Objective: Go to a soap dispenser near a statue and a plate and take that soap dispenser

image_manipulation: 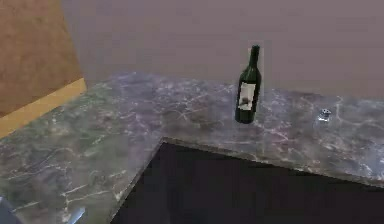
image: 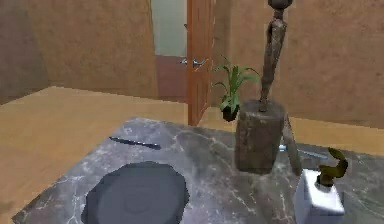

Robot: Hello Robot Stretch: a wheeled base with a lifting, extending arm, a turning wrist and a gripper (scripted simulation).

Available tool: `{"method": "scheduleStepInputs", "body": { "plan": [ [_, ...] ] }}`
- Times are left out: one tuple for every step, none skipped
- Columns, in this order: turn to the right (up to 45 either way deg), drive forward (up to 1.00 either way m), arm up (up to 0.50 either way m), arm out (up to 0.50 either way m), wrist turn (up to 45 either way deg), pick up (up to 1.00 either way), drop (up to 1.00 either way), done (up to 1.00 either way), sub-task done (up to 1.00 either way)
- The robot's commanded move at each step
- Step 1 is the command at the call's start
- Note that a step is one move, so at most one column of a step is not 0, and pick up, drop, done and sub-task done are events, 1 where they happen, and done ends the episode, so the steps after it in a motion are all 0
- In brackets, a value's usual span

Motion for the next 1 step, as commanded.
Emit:
{"method": "scheduleStepInputs", "body": {
  "plan": [
    [-45.0, 0.00, 0.00, 0.00, 0.0, 0.00, 0.00, 0.00, 0.00]
  ]
}}
